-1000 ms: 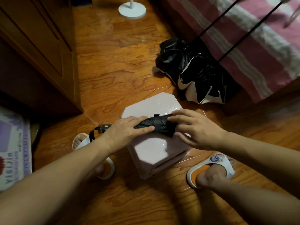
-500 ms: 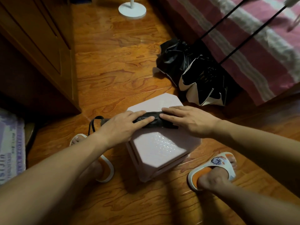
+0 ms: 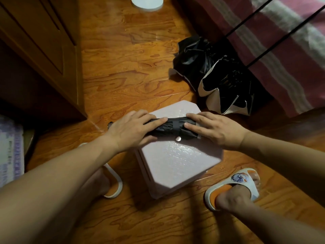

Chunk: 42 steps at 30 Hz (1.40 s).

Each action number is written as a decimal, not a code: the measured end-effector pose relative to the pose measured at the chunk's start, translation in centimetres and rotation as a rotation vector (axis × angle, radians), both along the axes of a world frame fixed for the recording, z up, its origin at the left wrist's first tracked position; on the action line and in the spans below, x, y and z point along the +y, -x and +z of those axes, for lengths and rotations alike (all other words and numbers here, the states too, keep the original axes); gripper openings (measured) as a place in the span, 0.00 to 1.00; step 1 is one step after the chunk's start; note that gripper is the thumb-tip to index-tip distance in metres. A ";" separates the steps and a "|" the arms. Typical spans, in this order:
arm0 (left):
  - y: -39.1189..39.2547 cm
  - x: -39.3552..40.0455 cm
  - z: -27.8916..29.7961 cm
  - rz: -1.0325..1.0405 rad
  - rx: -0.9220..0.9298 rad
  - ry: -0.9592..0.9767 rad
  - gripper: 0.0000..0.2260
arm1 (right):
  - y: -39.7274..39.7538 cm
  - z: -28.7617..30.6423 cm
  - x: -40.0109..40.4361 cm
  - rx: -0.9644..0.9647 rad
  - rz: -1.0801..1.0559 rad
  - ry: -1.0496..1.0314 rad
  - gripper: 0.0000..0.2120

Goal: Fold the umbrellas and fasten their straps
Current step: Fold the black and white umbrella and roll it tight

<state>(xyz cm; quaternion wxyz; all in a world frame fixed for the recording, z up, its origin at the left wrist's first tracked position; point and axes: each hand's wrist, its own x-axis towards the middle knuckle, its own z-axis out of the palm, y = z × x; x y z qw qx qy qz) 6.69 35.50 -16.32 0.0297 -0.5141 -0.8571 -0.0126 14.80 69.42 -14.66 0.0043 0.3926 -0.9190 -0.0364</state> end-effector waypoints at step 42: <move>-19.4 -1.2 17.1 1.221 -1.305 -2.001 0.17 | -12.7 20.2 -22.0 -0.985 -0.631 0.955 0.19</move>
